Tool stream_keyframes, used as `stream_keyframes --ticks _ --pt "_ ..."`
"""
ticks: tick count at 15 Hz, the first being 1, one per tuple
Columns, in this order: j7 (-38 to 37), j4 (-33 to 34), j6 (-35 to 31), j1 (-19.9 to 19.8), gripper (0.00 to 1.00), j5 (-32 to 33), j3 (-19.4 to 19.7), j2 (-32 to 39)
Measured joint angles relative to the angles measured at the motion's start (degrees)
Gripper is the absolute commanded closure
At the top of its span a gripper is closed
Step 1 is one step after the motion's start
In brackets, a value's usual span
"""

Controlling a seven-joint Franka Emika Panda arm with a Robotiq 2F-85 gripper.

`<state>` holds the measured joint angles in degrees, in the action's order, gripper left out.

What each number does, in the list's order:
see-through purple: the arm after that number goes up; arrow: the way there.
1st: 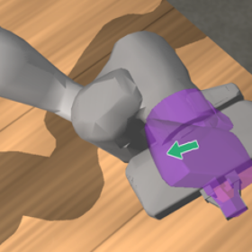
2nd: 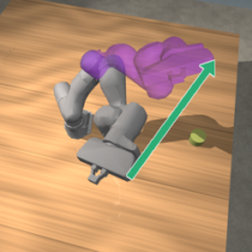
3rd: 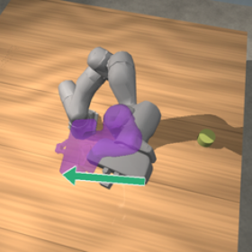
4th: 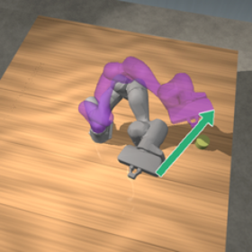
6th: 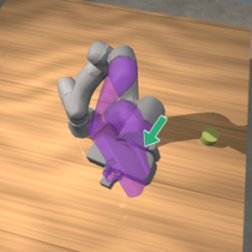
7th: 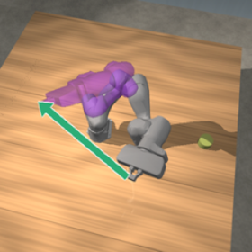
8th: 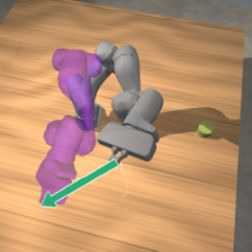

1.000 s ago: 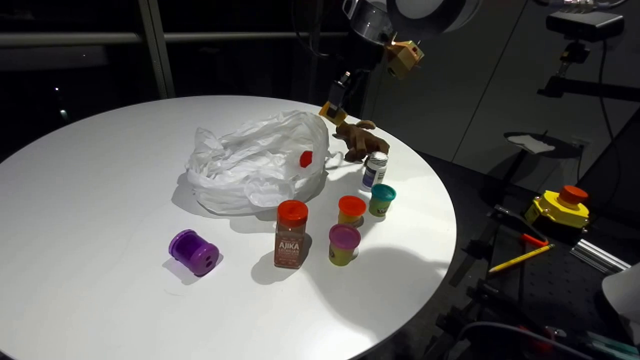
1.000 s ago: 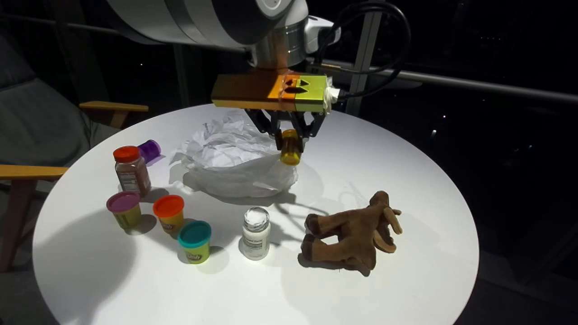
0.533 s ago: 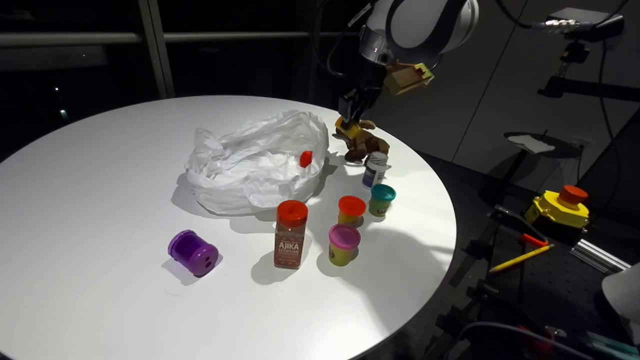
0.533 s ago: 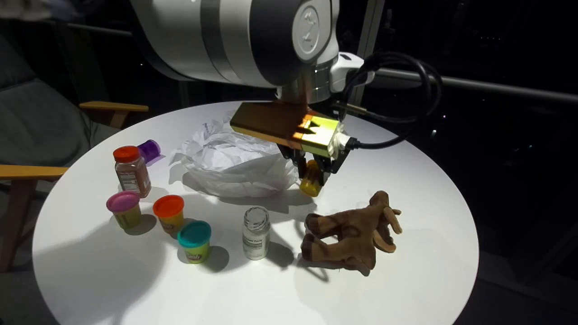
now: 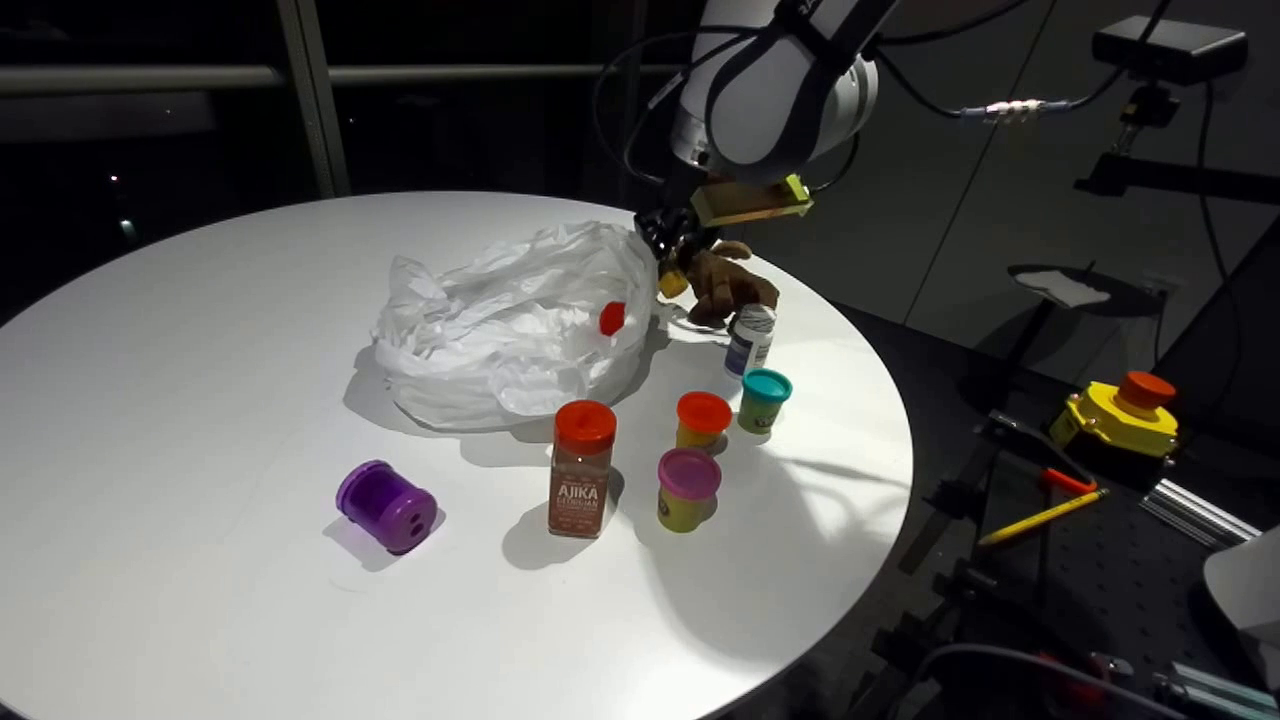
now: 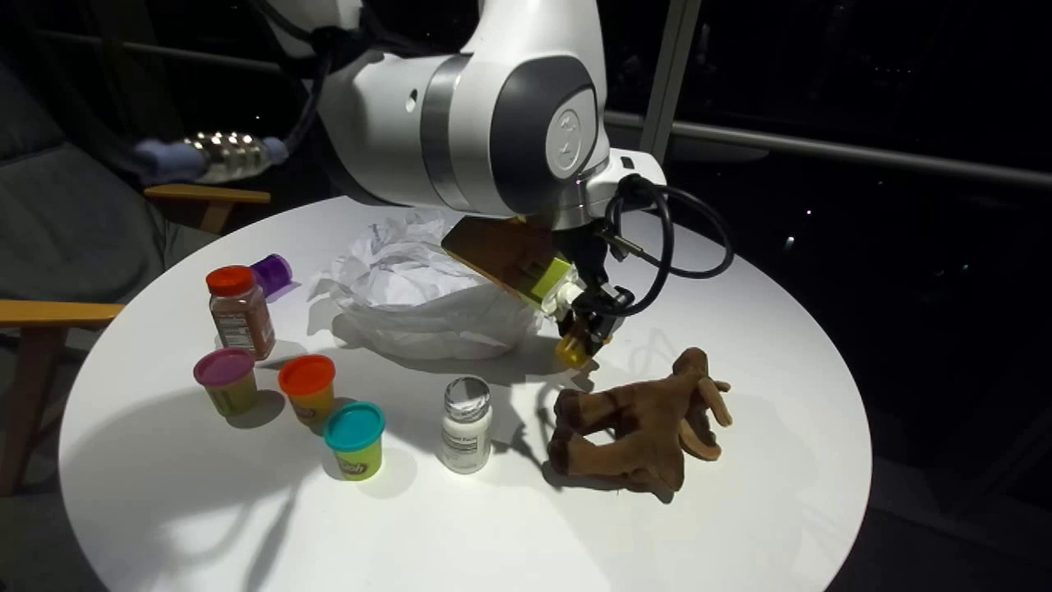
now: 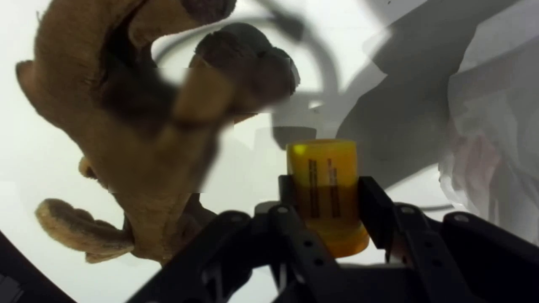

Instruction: Pick the objects in the plastic bag and put them on the table

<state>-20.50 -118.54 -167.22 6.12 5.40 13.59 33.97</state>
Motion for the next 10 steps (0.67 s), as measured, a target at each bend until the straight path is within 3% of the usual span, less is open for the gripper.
stream_keyframes --ticks 1,2,4,7,10 --pt "-1.5 1.1 0.3 1.4 0.65 0.0 1.4 1.3" --pt "-3.0 2.0 0.8 2.8 0.34 0.0 2.7 2.5" --pt "-5.5 3.4 1.9 5.4 0.27 0.0 5.5 4.3" --pt "-8.0 3.7 4.2 7.8 0.04 0.0 8.6 4.5" --pt "-9.6 2.7 4.8 8.7 0.00 0.0 10.2 2.0"
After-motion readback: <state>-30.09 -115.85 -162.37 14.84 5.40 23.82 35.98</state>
